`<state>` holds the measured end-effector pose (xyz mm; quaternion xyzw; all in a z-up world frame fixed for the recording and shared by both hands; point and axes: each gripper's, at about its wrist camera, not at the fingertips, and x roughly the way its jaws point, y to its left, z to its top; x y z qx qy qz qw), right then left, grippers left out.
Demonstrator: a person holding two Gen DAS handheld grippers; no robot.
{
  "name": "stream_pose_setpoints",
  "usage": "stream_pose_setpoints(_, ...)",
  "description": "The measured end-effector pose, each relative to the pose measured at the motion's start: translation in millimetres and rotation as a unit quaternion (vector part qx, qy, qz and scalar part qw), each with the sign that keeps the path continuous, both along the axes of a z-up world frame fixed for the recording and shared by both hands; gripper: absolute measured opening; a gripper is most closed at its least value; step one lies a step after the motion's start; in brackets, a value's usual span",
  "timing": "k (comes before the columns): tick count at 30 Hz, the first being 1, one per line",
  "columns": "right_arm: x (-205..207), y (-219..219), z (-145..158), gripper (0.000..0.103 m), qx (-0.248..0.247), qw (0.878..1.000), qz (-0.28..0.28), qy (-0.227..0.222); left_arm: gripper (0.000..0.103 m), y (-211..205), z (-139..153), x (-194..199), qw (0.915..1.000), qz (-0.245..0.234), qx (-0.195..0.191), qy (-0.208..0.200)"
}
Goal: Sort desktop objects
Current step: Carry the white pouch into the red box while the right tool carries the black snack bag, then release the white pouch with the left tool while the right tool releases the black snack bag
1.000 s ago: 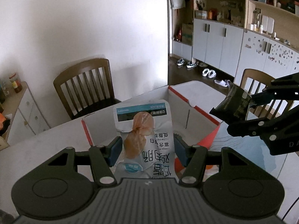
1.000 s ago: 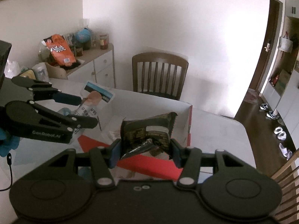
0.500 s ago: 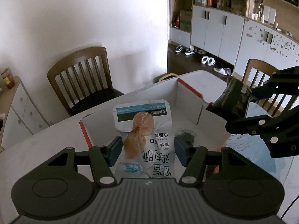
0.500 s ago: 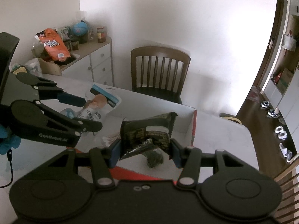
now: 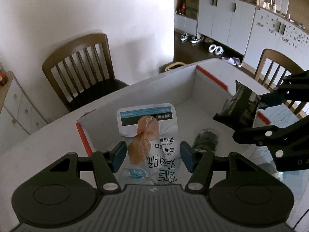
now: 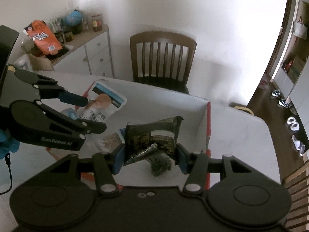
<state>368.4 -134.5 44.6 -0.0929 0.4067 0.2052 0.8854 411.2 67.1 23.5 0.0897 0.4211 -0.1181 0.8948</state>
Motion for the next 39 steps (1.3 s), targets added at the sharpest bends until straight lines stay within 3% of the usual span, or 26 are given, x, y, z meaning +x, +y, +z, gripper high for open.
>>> stream_pose_setpoints(21, 31.3, 32.1, -57.1, 0.054, -0.025, 0.996, 0.013, 0.087, 0.060, 4.7, -47.5, 49.8, 0.9980, -0.005, 0.029, 0.056)
stream_pose_setpoints(31, 37.6, 40.5, -60.9, 0.054, -0.038, 0.993, 0.019, 0.107, 0.060, -3.5, -59.8, 52.8, 0.9952, -0.020, 0.068, 0.068)
stream_pose_setpoints(39, 44.2, 40.1, -70.0, 0.054, -0.031, 0.990, 0.020, 0.138, 0.059, -21.6, -69.1, 48.8, 0.9908, -0.059, 0.091, 0.082)
